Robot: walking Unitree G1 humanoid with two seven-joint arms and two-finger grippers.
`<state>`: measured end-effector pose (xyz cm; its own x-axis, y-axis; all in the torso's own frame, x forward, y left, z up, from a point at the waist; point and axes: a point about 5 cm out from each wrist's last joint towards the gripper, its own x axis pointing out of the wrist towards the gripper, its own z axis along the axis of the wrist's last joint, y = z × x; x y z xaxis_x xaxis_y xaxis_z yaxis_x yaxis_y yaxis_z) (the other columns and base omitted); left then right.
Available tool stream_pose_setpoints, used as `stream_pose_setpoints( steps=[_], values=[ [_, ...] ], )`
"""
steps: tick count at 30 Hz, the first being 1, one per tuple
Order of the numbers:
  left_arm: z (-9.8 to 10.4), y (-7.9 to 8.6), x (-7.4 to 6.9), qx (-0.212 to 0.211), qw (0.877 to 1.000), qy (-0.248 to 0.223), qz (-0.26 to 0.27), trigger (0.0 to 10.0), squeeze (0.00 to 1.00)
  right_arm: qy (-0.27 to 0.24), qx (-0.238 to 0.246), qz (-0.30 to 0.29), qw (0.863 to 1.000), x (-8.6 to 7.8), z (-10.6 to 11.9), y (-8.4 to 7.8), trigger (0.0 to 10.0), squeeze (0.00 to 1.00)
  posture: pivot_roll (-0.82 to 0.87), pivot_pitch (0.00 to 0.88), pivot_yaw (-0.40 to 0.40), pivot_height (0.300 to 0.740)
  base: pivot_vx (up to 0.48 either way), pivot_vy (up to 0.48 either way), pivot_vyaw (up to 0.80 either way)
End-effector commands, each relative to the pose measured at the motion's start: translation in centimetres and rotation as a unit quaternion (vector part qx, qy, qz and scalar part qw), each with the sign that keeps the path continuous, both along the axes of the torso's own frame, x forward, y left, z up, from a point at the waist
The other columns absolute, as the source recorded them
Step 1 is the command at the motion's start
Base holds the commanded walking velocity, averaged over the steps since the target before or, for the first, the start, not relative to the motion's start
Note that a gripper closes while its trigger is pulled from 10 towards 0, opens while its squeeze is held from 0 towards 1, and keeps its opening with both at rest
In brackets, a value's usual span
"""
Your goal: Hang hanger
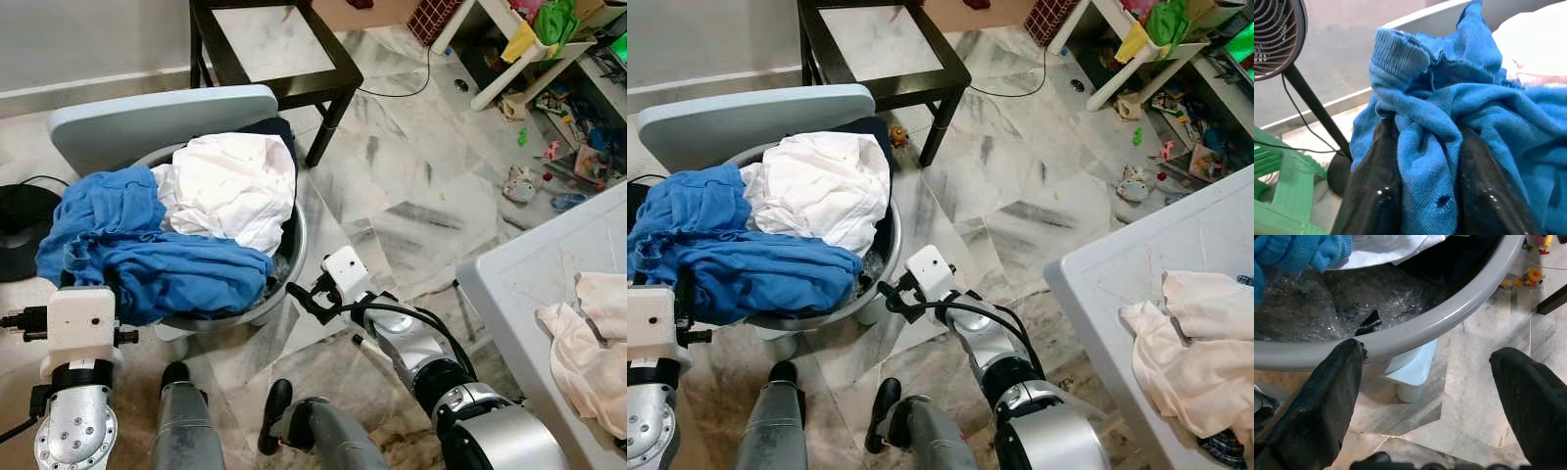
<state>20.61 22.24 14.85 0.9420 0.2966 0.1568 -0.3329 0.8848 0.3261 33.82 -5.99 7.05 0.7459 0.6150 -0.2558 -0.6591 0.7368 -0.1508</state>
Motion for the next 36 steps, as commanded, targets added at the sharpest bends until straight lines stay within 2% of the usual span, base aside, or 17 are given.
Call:
stream_pose_setpoints(
  steps=[1, 9, 20, 25, 30, 32, 33, 34, 35, 36],
  values=[
    [0.1, -0.4, -0.2, -0.006, 1.0, -0.006, -0.007, 0.0, 0.0, 0.023, -0.012, -0.013, 1.0, -0.4, -1.1, -0.7, 10.0, 0.0, 0.49, 0.375, -0.276, 0.74, 0.0, 0.0, 0.0],
    [0.2, -0.9, 0.2, -0.015, 1.0, -0.011, -0.019, 0.0, 0.0, 0.018, -0.011, -0.014, 1.0, -0.2, -0.9, -0.7, 10.0, 0.0, 0.48, 0.374, -0.279, 0.74, 0.0, 0.0, 0.0],
    [0.6, -1.2, 0.9, -0.006, 1.0, -0.007, -0.027, 0.0, 0.0, 0.016, -0.014, -0.017, 1.0, -0.1, -0.8, -0.9, 10.0, 0.0, 0.47, 0.373, -0.283, 0.74, 0.0, 0.0, 0.0],
    [1.0, -2.7, 1.4, -0.01, 0.997, -0.003, -0.08, 0.0, 0.0, 0.016, -0.016, -0.019, 1.0, -0.1, -0.8, -1.2, 10.0, 0.0, 0.47, 0.35, -0.275, 0.74, 0.0, 0.0, 0.0],
    [1.9, -4.1, 2.3, -0.006, 0.991, -0.02, -0.133, 0.0, 0.0, 0.017, -0.015, -0.024, 0.999, -0.1, -0.8, -1.2, 10.0, 0.0, 0.48, 0.309, -0.268, 0.74, 0.0, 0.0, 0.0],
    [3.3, -5.1, 3.1, -0.001, 0.983, -0.042, -0.177, 0.0, 0.0, 0.016, -0.014, -0.026, 0.999, 0.0, -0.7, -1.1, 10.0, 0.0, 0.48, 0.285, -0.262, 0.74, 0.0, 0.0, 0.0],
    [4.8, -6.0, 3.9, 0.015, 0.975, -0.062, -0.214, 0.0, 0.0, 0.015, -0.012, -0.028, 0.999, 0.1, -0.6, -1.1, 10.0, 0.0, 0.49, 0.262, -0.258, 0.74, 0.0, 0.0, 0.0],
    [4.8, -6.0, 3.9, 0.015, 0.975, -0.062, -0.214, 0.0, 0.0, 0.015, -0.012, -0.028, 0.999, 0.1, -0.6, -1.1, 10.0, 0.0, 0.49, 0.262, -0.258, 0.74, 0.0, 0.0, 0.0],
    [5.6, -6.5, 4.4, 0.022, 0.968, -0.072, -0.24, 0.0, 0.0, 0.015, -0.01, -0.03, 0.999, 0.1, -0.6, -1.1, 10.0, 0.0, 0.49, 0.247, -0.252, 0.74, 0.0, 0.0, 0.0],
    [7.1, -7.3, 5.0, 0.029, 0.956, -0.091, -0.279, 0.0, 0.0, 0.016, -0.009, -0.034, 0.999, 0.1, -0.7, -1.0, 10.0, 0.0, 0.49, 0.231, -0.248, 0.74, 0.0, 0.0, 0.0]
  ],
)
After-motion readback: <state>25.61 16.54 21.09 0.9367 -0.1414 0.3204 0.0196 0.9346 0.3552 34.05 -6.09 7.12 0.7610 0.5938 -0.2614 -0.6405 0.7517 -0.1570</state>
